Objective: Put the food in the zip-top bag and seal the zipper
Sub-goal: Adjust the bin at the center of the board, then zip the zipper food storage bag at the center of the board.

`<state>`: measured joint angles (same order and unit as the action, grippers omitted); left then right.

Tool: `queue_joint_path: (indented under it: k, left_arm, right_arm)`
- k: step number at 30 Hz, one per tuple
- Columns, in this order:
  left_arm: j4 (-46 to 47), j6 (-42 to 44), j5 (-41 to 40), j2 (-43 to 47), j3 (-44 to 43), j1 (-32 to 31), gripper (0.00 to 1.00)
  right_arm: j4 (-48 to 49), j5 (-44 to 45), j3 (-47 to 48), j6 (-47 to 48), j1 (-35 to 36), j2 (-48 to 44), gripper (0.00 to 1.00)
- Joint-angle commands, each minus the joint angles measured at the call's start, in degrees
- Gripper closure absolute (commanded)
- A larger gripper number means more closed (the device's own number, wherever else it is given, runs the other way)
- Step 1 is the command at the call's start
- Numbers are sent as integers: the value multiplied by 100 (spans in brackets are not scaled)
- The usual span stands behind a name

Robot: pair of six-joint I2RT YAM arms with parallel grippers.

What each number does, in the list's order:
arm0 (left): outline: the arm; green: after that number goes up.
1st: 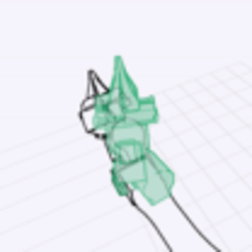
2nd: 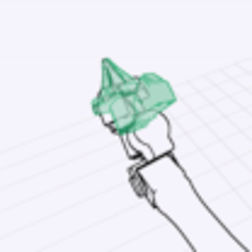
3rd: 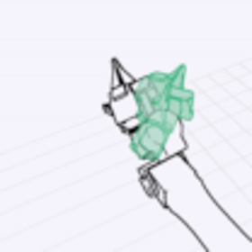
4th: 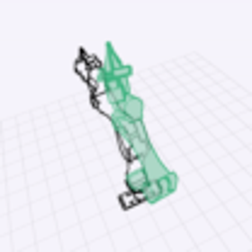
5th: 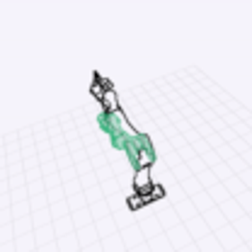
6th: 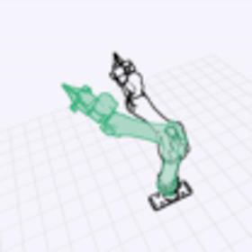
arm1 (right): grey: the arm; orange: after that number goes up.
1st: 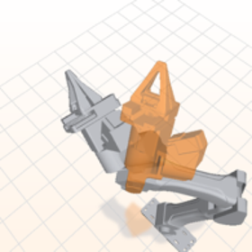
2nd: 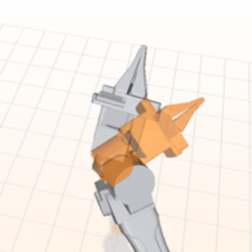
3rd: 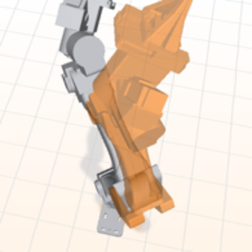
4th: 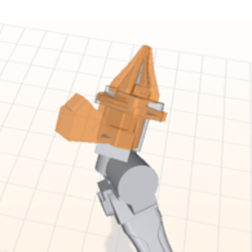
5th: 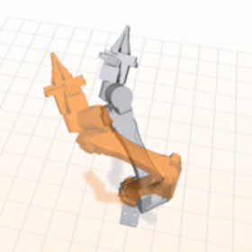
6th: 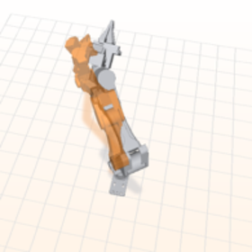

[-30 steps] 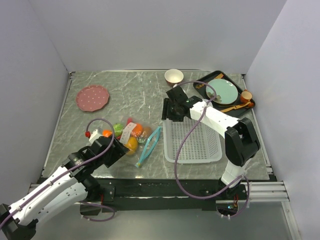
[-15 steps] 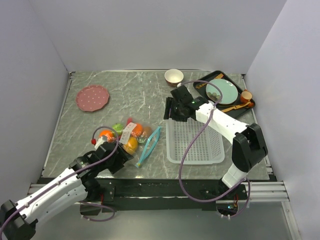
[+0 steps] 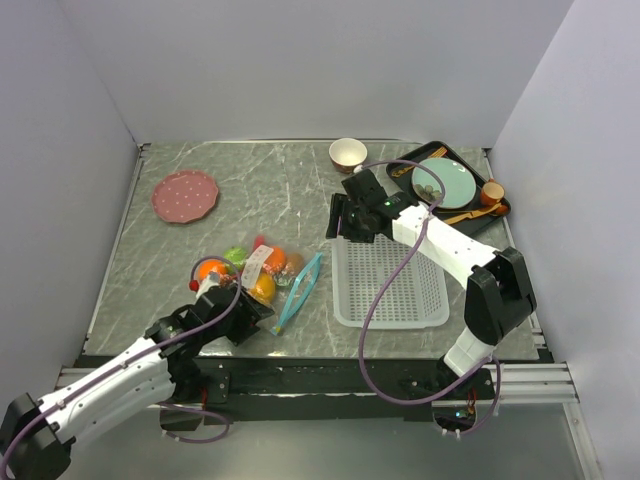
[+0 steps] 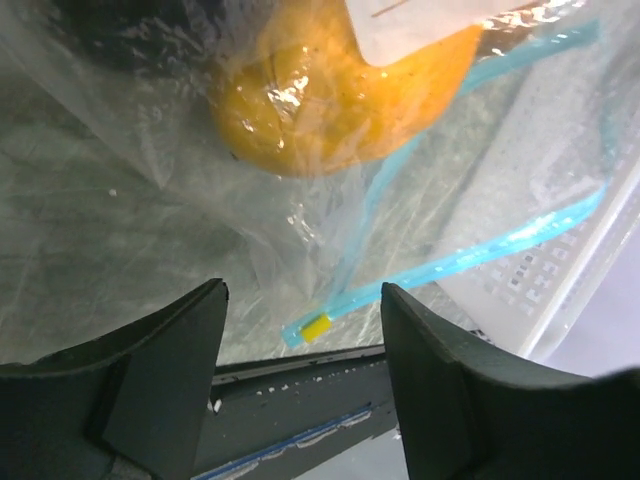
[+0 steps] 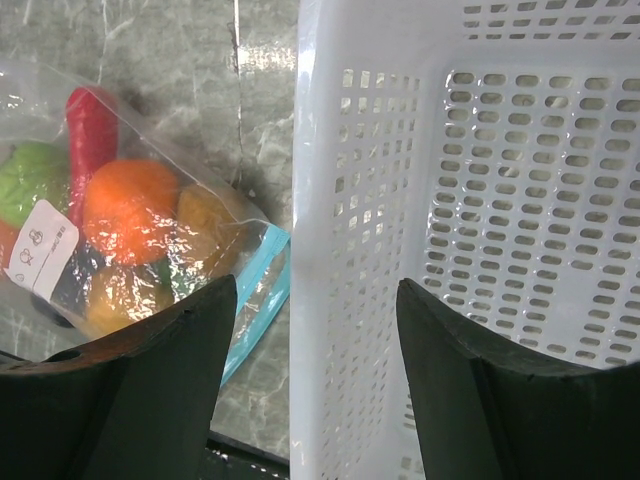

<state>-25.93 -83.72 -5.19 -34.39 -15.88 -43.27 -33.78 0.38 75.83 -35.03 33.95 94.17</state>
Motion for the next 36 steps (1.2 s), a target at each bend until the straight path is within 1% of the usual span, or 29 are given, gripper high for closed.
queue_joint_path:
  k: [1,10,14,19,20,22,23,27,28,30,31,33,36]
  left_arm:
    - [546,-153,53,-182,129,-33,33]
    - [835,-294,-34,-155,261,-50,39]
    - [1011,-259,-87,-348,191,-59,45]
    - [1222,-215,-175,-568,76,-59,50]
    - [1283,-189,-184,-656,67,-50,53]
    - [1275,-162,-202,-726,-11,-59,55]
    - [1240,-153,-210,-788,-29,-59,59]
    - [1240,-179,-254,-753,-47,-50,67]
    - [1205,-188,-272,-718,-56,-59,71]
    - [1065,-197,-350,-630,-108,-59,73]
    - [1029,-197,-386,-587,-126,-50,77]
    - [941,-188,-456,-472,-187,-59,81]
    - [827,-136,-570,-305,-284,-59,87]
  right_arm:
    - [-41,14,195,40,-38,-338,28]
    - [20,-21,195,31,-38,-285,27]
    - [-6,-21,230,66,-38,-259,27]
    - [-32,-21,257,75,-38,-206,27]
    - [-32,-21,265,75,-38,-206,27]
    - [-23,-21,265,84,-38,-197,27]
    - [-41,-21,265,92,-38,-206,27]
    - [-50,-21,283,101,-38,-197,27]
    - [-58,-134,292,101,-38,-197,27]
    - [-50,-179,283,101,-38,-241,27]
    - [-32,-248,274,101,-38,-267,27]
    - [29,-354,239,84,-29,-372,27]
    - [196,-740,143,14,-3,-565,27]
